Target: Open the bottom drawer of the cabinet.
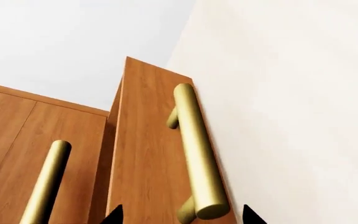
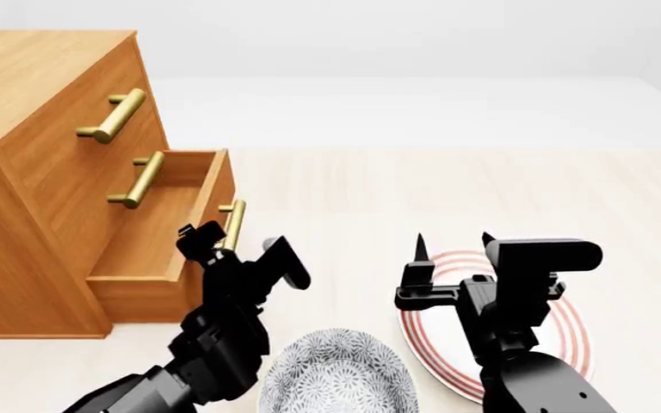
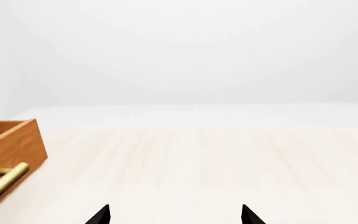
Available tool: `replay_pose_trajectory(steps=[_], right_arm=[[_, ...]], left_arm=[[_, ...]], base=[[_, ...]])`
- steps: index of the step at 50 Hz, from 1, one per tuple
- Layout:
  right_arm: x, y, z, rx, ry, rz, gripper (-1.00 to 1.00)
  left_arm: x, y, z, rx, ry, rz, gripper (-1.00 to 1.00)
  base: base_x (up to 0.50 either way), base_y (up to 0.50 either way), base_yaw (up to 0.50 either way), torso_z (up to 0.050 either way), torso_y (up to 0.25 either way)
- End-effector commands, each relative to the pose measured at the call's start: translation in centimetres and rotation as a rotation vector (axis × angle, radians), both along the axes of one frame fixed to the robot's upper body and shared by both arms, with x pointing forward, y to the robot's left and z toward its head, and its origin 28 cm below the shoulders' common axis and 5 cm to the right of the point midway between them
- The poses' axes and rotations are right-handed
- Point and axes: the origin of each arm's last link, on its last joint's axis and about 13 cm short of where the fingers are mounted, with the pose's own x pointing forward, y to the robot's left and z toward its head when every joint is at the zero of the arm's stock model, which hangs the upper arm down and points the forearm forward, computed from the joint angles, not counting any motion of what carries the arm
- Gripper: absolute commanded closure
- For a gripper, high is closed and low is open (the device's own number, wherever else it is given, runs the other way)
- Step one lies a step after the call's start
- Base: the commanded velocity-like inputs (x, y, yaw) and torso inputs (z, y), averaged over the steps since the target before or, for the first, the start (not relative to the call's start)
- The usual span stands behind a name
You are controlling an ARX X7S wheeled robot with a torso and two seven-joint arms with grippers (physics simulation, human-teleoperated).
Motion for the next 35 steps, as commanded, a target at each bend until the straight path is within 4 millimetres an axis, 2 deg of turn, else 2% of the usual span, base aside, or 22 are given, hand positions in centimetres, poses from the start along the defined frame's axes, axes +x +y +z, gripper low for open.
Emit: replay_pose_trajectory(steps=[1, 7, 15, 22, 28, 31, 34, 35], right_arm=[[0.1, 0.0, -0.2, 0.0, 0.004, 0.0, -1.0], [0.1, 0.0, -0.2, 0.001, 0.005, -0.001, -1.0], [0.1, 0.0, -0.2, 0.002, 0.004, 0.001, -1.0], [0.1, 0.0, 0.0, 0.004, 0.002, 0.0, -1.0], [0.1, 0.0, 0.1, 0.004, -0.001, 0.001, -1.0], [0.1, 0.0, 0.1, 0.006, -0.001, 0.002, -1.0], [0.1, 0.0, 0.1, 0.006, -0.001, 0.001, -1.0], [0.1, 0.0, 0.1, 0.006, -0.001, 0.001, -1.0]], left_arm=[[0.0, -0.3, 0.4, 0.025, -0.042, 0.003, -1.0], [-0.2, -0.5, 0.8, 0.012, -0.053, -0.007, -1.0], [-1.7, -1.2, 2.7, -0.06, -0.033, -0.093, -1.0], [-1.9, -1.4, 3.6, -0.092, -0.048, -0.119, -1.0], [-1.7, -1.2, 5.2, -0.133, -0.091, -0.115, -1.0], [-1.6, -0.9, 6.5, -0.178, -0.131, -0.11, -1.0], [-1.4, -0.6, 8.6, -0.255, -0.199, -0.093, -1.0], [-1.3, -0.3, 9.9, -0.301, -0.228, -0.076, -1.0]], base=[[0.0, 0.0, 0.0, 0.0, 0.0], [0.0, 0.0, 0.0, 0.0, 0.0], [0.0, 0.0, 0.0, 0.0, 0.0], [0.0, 0.0, 0.0, 0.0, 0.0], [0.0, 0.0, 0.0, 0.0, 0.0], [0.0, 0.0, 0.0, 0.0, 0.0], [0.0, 0.0, 0.0, 0.0, 0.0], [0.0, 0.0, 0.0, 0.0, 0.0]])
